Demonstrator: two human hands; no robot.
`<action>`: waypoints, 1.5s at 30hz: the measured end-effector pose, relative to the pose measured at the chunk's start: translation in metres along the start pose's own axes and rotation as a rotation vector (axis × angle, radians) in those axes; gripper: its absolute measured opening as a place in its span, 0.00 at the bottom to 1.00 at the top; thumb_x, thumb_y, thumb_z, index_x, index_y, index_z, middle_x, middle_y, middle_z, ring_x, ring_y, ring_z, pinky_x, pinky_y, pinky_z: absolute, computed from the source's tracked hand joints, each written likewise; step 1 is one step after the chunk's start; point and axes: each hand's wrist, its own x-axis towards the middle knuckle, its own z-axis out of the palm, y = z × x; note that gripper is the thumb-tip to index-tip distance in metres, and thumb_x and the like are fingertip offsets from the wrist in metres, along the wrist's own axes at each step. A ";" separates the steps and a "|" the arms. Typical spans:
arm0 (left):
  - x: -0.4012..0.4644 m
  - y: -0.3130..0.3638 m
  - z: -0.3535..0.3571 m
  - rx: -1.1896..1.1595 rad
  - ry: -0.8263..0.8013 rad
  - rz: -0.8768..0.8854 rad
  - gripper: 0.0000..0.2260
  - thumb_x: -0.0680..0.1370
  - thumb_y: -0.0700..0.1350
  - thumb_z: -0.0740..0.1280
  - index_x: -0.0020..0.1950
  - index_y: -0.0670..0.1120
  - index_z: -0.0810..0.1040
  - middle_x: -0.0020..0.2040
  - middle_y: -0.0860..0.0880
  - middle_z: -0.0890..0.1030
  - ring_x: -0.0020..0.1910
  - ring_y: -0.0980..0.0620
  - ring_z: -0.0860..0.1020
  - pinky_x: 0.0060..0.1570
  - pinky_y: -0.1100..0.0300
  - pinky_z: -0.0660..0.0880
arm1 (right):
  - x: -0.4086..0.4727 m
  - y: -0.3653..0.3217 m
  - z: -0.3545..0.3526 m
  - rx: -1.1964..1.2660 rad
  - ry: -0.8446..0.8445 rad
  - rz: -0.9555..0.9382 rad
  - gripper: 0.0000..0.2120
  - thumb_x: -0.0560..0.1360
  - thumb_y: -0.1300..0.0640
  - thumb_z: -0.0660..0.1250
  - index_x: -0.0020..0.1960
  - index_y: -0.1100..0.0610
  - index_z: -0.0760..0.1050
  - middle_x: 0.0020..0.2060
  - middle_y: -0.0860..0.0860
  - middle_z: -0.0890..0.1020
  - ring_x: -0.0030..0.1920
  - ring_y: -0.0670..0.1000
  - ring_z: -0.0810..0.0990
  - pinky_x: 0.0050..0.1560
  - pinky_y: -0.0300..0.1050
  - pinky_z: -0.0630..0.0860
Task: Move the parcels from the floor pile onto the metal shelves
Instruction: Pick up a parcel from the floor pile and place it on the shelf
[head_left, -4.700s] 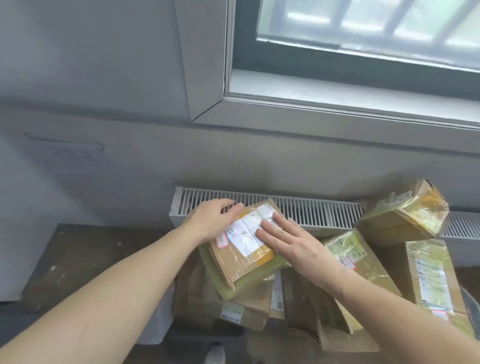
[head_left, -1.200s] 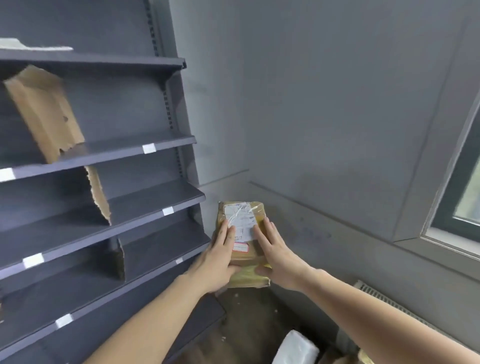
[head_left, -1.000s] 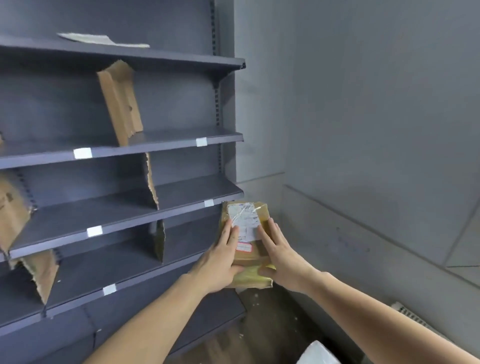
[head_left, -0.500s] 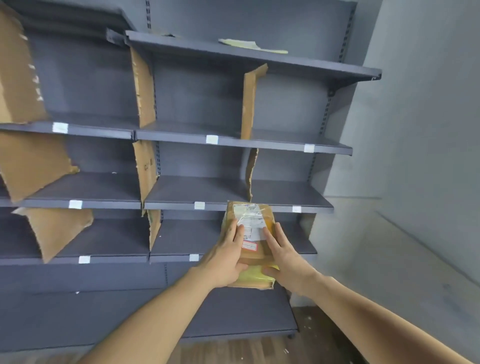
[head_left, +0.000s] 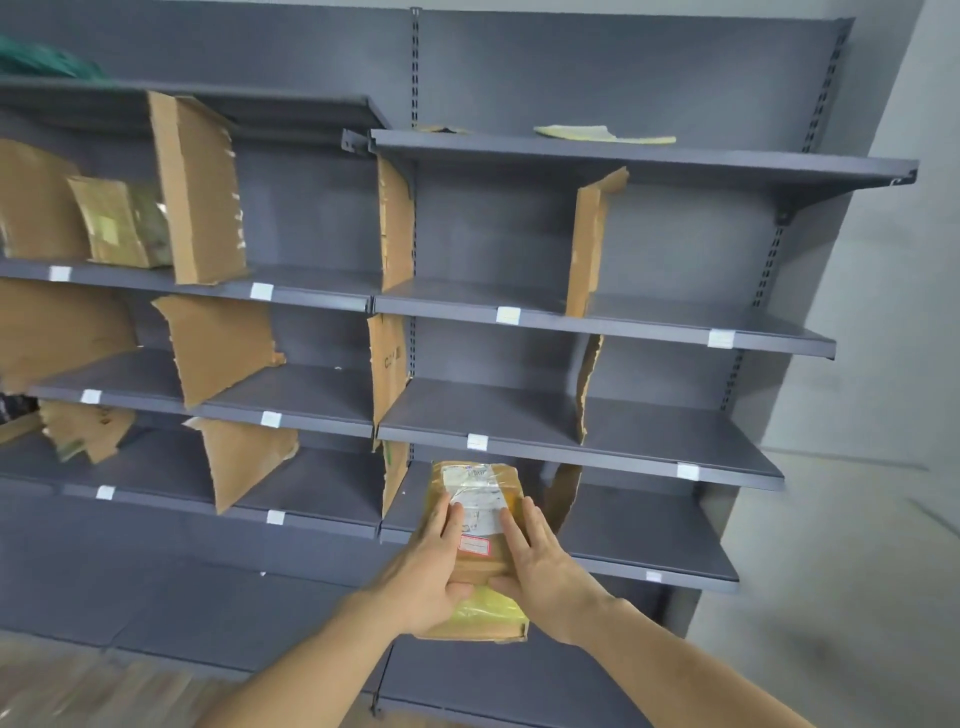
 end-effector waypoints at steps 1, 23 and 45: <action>-0.001 0.000 0.002 0.005 -0.005 -0.010 0.43 0.80 0.51 0.66 0.80 0.47 0.35 0.78 0.53 0.30 0.79 0.49 0.48 0.74 0.53 0.60 | 0.000 0.001 0.003 -0.010 -0.011 -0.012 0.39 0.81 0.40 0.54 0.78 0.48 0.29 0.77 0.50 0.32 0.79 0.54 0.37 0.76 0.48 0.56; -0.038 -0.085 -0.004 0.130 0.170 -0.320 0.43 0.80 0.52 0.65 0.79 0.45 0.34 0.78 0.50 0.31 0.79 0.49 0.50 0.64 0.56 0.73 | 0.078 -0.078 0.054 -0.030 0.103 -0.371 0.37 0.82 0.42 0.53 0.79 0.55 0.33 0.77 0.51 0.34 0.77 0.50 0.33 0.72 0.46 0.66; -0.179 -0.456 -0.095 0.072 0.271 -0.732 0.43 0.80 0.56 0.63 0.79 0.40 0.37 0.80 0.46 0.36 0.78 0.50 0.33 0.76 0.59 0.46 | 0.267 -0.474 0.128 -0.133 -0.042 -0.788 0.38 0.82 0.42 0.55 0.80 0.57 0.38 0.79 0.54 0.37 0.79 0.52 0.37 0.75 0.50 0.60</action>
